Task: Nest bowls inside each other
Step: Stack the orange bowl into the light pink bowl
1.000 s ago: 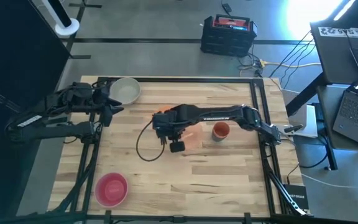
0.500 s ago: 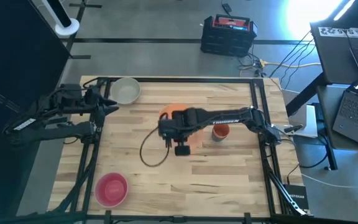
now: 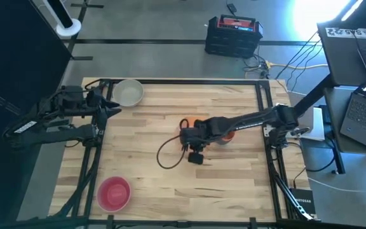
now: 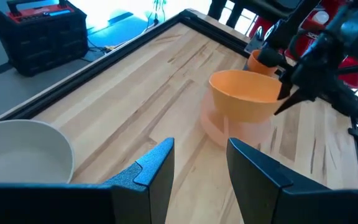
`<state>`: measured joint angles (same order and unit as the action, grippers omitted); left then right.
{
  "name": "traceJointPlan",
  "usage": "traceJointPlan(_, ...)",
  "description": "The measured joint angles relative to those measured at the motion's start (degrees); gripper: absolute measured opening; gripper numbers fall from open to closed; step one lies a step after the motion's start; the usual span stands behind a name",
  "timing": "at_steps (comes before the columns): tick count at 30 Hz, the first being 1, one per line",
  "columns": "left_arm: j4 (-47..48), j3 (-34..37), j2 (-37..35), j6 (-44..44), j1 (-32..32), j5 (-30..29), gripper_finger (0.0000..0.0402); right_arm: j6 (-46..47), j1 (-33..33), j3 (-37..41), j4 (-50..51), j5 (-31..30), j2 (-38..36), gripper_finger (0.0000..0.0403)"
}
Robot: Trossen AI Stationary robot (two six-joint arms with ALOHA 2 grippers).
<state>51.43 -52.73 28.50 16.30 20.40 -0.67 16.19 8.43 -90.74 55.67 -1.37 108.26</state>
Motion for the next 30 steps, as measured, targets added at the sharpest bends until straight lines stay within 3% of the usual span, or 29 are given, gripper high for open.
traceJointPlan(19, -1.1, 0.0, 0.5, 0.8, 0.0, 0.0, 0.0131, -3.2, -0.4, 3.1, -6.2, 1.0, 4.8, 0.0003)
traceJointPlan(22, -1.1, 0.0, 0.8, 0.8, 0.0, 0.0, 0.0131, -3.7, -0.6, 2.9, -6.5, 1.2, 5.0, 0.0027)
traceJointPlan(30, -1.6, -0.2, 1.8, -0.3, 0.0, 0.5, 0.0131, -5.4, -0.8, -3.6, 0.3, -1.2, 4.6, 0.0136)
